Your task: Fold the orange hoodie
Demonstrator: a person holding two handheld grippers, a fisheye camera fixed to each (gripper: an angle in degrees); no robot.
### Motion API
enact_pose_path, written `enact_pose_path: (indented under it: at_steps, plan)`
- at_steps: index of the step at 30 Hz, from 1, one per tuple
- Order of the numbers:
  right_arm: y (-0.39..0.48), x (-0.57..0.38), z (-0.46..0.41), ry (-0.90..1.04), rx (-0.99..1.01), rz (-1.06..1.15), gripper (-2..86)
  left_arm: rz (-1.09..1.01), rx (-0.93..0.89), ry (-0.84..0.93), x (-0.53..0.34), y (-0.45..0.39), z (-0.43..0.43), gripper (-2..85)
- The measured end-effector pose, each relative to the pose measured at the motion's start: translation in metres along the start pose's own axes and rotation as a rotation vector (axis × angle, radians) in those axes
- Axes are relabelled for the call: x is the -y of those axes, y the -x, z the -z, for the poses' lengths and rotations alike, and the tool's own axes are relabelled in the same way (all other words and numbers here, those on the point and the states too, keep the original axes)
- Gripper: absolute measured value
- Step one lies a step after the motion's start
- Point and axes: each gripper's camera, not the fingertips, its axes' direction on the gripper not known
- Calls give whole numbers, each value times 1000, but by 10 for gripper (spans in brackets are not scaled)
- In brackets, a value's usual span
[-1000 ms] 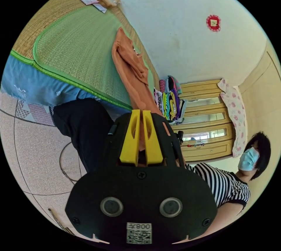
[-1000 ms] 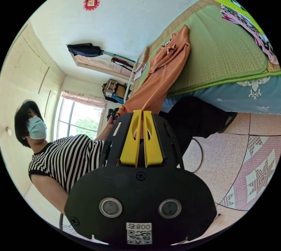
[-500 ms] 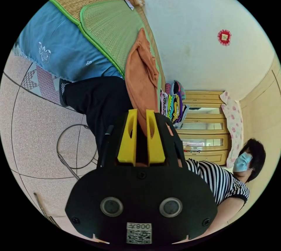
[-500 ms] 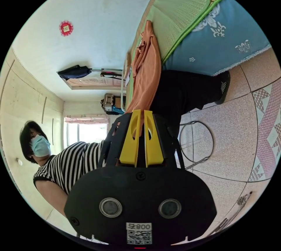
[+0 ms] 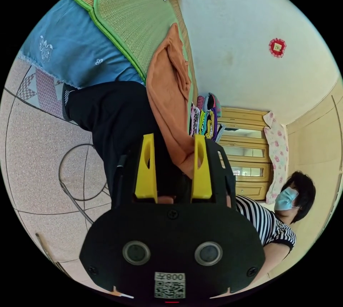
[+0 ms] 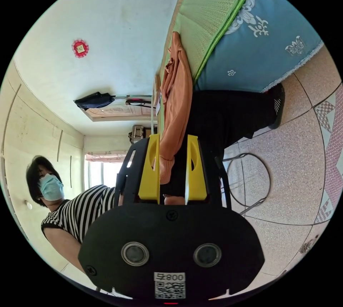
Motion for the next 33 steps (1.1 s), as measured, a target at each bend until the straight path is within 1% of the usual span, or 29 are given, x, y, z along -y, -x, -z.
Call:
enact_pose_path:
  at_steps: [3, 5, 8, 11, 14, 18, 20, 26, 33]
  plan:
    - [-2, -1, -2, 9, -16, -2, 120, -21, 9, 6, 0, -3, 2, 151]
    - [-4, -2, 0, -3, 8, 1, 122, -26, 16, 10, 0, -4, 2, 152]
    - [-4, -2, -4, 23, 8, 8, 122, -25, 29, 67, 0, -2, -6, 152]
    - [-1, -4, -11, 63, 9, 20, 115, -32, 30, 86, 0, -3, -7, 140]
    - [-5, -5, -16, 100, 21, 14, 94, -45, -10, 133, 0, 0, -12, 112]
    - [-3, -9, -7, 89, 92, 37, 59, -65, -65, 105, -4, 1, -7, 64]
    - [5, -11, -3, 103, 80, 68, 49, -78, -74, 108, -7, 0, -5, 56]
    - [46, -17, 13, 136, 76, 207, 23, -173, -127, 88, -16, -14, 11, 44]
    - [75, -40, 55, 126, 154, 325, 11, -282, -233, 32, -34, -28, 46, 39]
